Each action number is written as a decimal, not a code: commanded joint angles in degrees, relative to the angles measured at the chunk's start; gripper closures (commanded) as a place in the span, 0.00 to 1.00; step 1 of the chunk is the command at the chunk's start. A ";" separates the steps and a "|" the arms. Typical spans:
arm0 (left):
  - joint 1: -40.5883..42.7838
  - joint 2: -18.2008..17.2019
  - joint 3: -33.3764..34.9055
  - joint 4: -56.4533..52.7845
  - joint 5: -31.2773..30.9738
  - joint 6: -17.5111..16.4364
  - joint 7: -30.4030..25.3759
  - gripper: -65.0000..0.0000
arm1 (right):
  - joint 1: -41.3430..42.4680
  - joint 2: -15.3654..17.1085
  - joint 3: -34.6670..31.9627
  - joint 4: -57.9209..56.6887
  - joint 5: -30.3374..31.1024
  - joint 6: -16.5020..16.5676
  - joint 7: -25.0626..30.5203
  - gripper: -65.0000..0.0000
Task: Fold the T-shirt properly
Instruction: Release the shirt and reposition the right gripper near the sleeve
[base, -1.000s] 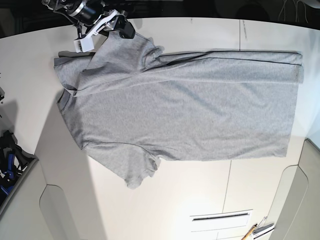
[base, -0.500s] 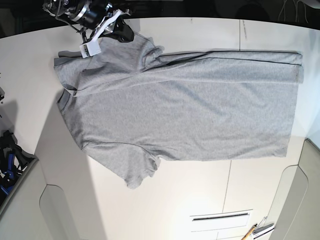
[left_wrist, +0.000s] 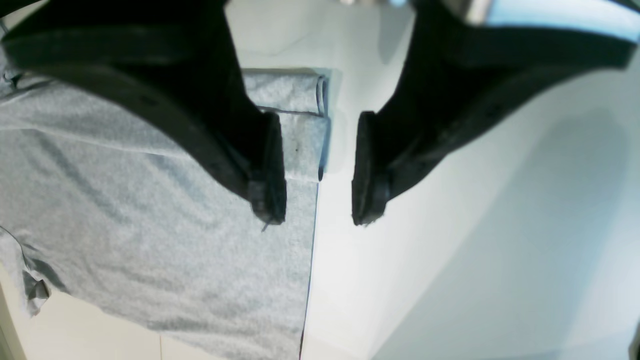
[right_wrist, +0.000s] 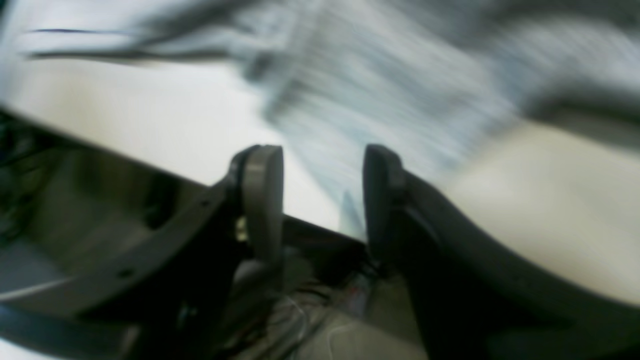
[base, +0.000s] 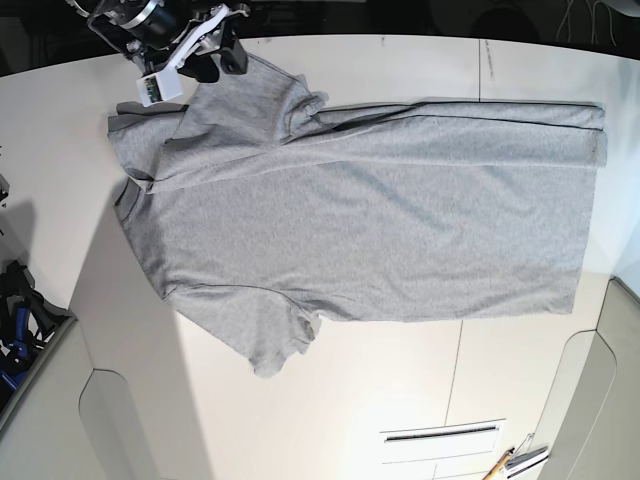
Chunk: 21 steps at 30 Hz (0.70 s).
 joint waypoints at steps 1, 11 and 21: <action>0.04 -1.49 -0.59 0.72 -1.05 -0.49 -0.98 0.61 | -0.48 0.15 1.11 0.79 -0.24 -0.94 1.70 0.60; 0.04 -1.49 -0.59 0.72 -1.70 -0.49 -0.98 0.61 | 1.86 0.15 3.96 -7.41 -0.15 -4.90 4.33 0.60; 0.04 -1.49 -0.59 0.72 -1.70 -0.49 -0.94 0.61 | 3.78 0.15 3.96 -12.59 9.31 0.46 -0.07 0.60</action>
